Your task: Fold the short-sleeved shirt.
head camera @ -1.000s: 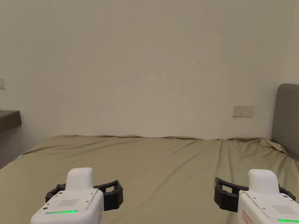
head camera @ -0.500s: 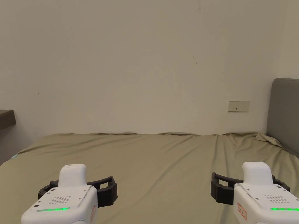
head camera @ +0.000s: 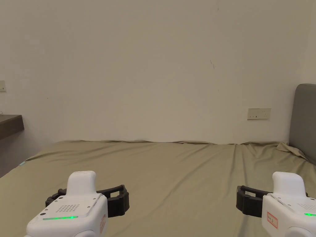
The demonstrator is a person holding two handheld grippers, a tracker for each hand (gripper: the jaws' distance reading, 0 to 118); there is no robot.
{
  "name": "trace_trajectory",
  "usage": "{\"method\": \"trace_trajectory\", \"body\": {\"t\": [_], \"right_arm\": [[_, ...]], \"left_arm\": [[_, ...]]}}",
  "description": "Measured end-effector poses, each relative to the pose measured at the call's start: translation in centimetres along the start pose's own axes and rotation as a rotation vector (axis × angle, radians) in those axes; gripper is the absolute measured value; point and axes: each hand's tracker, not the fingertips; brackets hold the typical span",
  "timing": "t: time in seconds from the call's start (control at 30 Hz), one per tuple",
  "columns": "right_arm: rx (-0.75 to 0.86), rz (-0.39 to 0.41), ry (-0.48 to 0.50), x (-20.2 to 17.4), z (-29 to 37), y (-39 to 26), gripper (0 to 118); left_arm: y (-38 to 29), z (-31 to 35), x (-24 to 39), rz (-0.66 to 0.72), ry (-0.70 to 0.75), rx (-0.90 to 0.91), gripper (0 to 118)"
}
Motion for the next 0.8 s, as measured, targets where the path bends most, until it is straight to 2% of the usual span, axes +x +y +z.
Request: {"method": "trace_trajectory", "body": {"t": [0.13,0.3,0.4,0.8], "right_arm": [[-0.006,-0.004,0.035,0.21,0.1,0.16,118],[-0.012,0.018,0.019,0.45,-0.32,0.15,118],[-0.031,0.023,0.059,0.22,0.14,0.21,118],[-0.021,0.026,0.032,0.34,-0.13,0.12,118]], "left_arm": [[-0.03,-0.12,0.16,-0.015,0.0,-0.002,118],[0.01,-0.08,0.39,-0.012,-0.006,-0.004,118],[-0.03,-0.1,0.58,-0.014,-0.006,-0.009,118],[-0.18,0.11,0.55,0.002,-0.016,-0.018,118]]}}
